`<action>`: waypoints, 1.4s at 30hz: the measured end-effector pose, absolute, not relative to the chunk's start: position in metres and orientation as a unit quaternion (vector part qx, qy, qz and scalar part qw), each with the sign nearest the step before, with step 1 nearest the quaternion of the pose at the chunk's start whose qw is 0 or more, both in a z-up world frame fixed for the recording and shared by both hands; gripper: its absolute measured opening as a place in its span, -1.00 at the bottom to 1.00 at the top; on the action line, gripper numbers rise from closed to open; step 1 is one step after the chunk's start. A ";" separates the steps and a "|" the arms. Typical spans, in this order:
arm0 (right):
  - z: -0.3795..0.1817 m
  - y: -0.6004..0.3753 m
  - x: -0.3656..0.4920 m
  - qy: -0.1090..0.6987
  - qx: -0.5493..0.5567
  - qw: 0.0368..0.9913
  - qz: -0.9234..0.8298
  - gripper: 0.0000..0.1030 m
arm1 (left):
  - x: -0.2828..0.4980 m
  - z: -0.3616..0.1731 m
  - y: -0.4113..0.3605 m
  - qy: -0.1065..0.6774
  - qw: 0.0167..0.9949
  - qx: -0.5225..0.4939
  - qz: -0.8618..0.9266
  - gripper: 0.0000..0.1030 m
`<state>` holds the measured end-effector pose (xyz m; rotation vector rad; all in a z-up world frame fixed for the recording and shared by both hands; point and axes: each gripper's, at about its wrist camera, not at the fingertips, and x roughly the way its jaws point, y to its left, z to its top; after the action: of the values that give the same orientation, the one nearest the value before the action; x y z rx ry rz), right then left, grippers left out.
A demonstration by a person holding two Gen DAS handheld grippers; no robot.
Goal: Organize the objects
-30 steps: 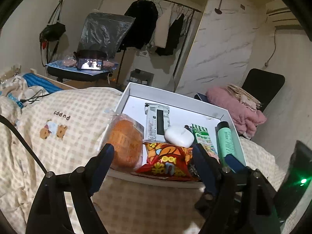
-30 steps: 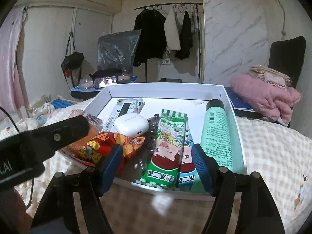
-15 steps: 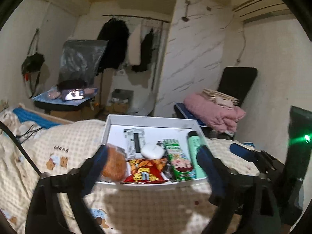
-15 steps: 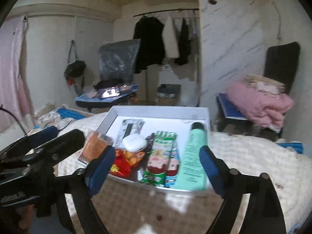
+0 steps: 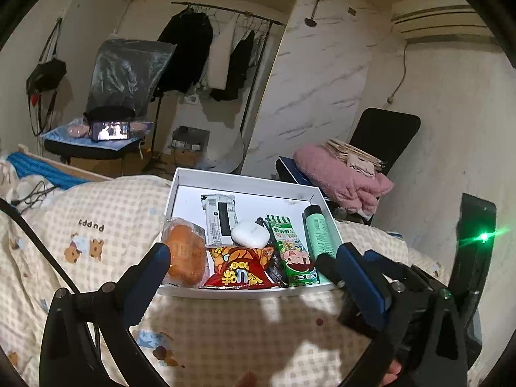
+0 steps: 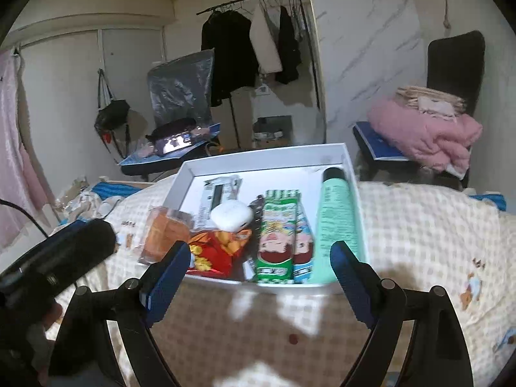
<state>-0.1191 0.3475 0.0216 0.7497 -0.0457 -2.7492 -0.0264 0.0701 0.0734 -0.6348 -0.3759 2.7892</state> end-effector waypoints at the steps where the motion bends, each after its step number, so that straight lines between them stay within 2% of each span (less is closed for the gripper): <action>1: 0.023 0.351 -0.119 -0.021 0.259 0.141 -0.955 0.73 | -0.028 0.073 0.070 -0.130 0.128 -0.221 0.958 0.99; 8: 0.030 0.362 -0.120 -0.037 0.257 0.143 -0.955 0.73 | -0.025 0.071 0.071 -0.118 0.105 -0.212 0.964 0.99; 25: 0.034 0.358 -0.115 -0.054 0.260 0.147 -0.953 0.73 | -0.035 0.059 0.061 -0.154 0.125 -0.240 0.950 0.99; 31: 0.029 0.365 -0.105 -0.105 0.226 0.121 -0.961 0.73 | -0.051 0.037 0.057 -0.155 0.098 -0.262 0.947 0.99; 36: 0.023 0.370 -0.110 -0.102 0.229 0.099 -0.963 0.73 | -0.064 0.019 0.054 -0.181 0.090 -0.288 0.936 0.99; 42: 0.014 0.368 -0.118 -0.092 0.253 0.113 -0.956 0.73 | -0.072 0.004 0.060 -0.155 0.059 -0.299 0.940 0.99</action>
<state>-0.1178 0.3679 0.0138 0.7428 -0.2701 -2.8055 -0.0722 0.0600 0.0037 -0.9070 -0.4703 2.8466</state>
